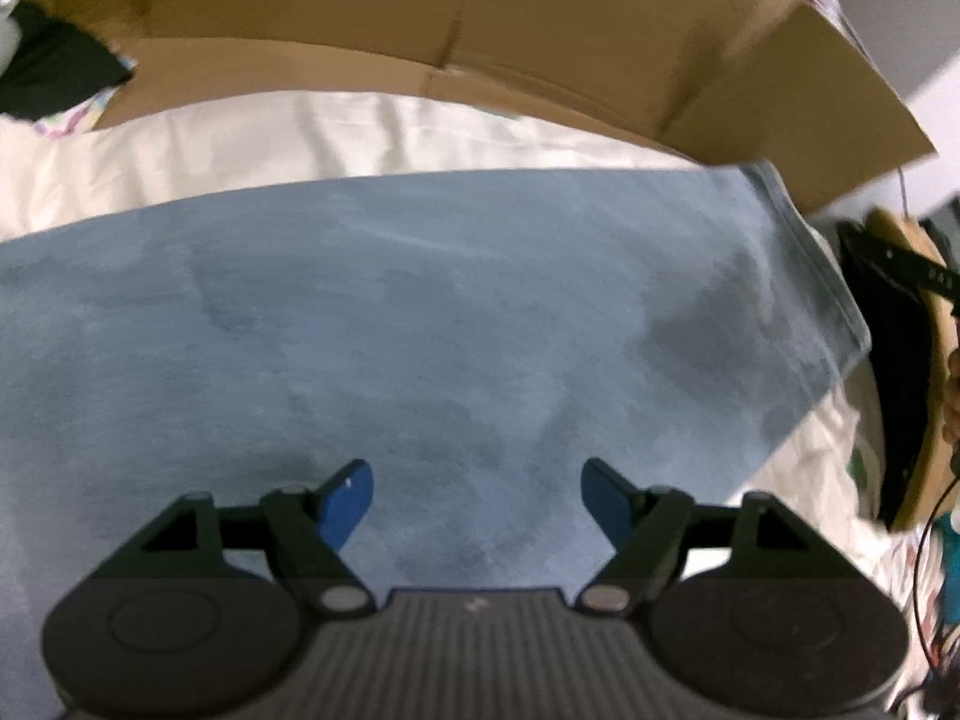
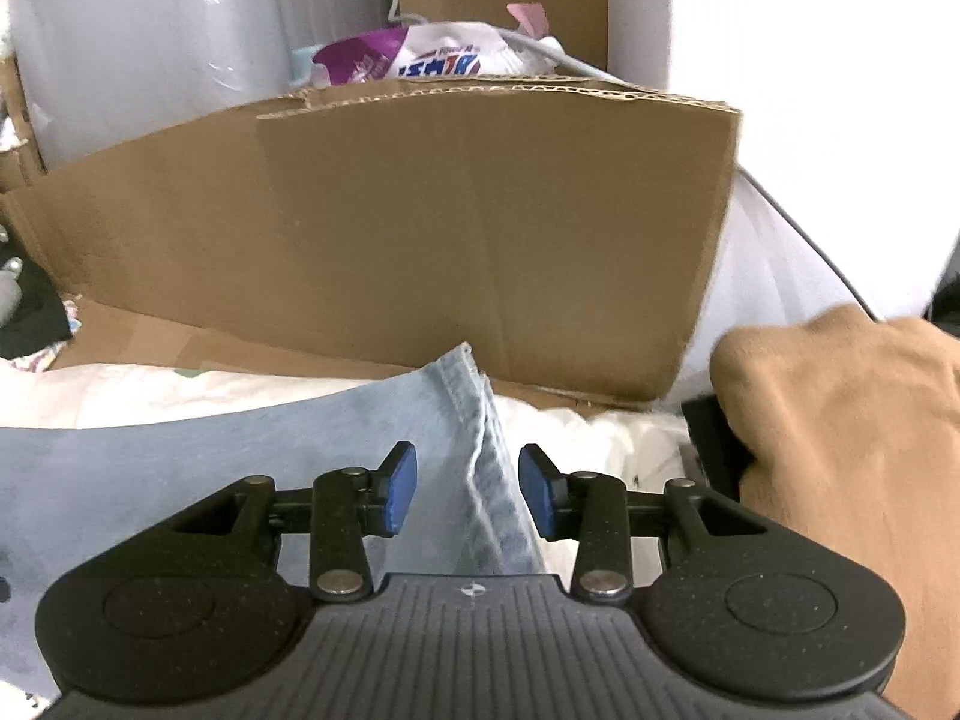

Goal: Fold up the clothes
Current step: 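Open the right gripper and lay the hem down on the jeans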

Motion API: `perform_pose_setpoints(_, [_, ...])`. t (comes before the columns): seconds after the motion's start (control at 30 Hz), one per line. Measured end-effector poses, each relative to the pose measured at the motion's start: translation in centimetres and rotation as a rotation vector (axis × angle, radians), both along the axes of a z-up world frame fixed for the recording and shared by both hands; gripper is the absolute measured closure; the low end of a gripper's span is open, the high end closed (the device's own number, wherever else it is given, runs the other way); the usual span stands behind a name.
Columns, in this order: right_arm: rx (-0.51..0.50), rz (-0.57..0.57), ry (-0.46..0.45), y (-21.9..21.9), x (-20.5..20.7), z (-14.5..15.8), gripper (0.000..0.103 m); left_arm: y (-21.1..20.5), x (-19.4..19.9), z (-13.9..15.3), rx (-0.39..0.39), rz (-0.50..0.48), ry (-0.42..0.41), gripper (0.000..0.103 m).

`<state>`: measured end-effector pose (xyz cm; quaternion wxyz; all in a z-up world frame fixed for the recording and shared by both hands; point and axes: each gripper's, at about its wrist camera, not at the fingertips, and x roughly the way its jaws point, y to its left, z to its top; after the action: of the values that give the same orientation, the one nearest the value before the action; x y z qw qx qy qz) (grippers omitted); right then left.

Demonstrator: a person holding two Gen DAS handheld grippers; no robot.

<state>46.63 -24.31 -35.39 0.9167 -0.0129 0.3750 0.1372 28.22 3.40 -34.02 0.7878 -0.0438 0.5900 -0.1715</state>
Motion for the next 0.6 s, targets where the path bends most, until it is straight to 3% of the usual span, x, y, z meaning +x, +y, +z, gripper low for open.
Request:
perform_pose_setpoints(0.3, [0.017, -0.039, -0.001, -0.8, -5.1, -0.6, 0.058, -2.9, -2.0, 0.0, 0.007, -0.119, -0.021, 0.024])
perform_pose_setpoints(0.5, [0.047, -0.058, 0.090, -1.5, -6.9, -2.3, 0.056, -5.2, -3.3, -0.3, 0.054, -0.214, -0.066, 0.024])
perform_pose_setpoints(0.6, [0.072, -0.077, 0.145, -2.0, -7.8, -3.4, 0.047, -6.4, -4.2, -0.3, 0.076, -0.266, -0.107, 0.026])
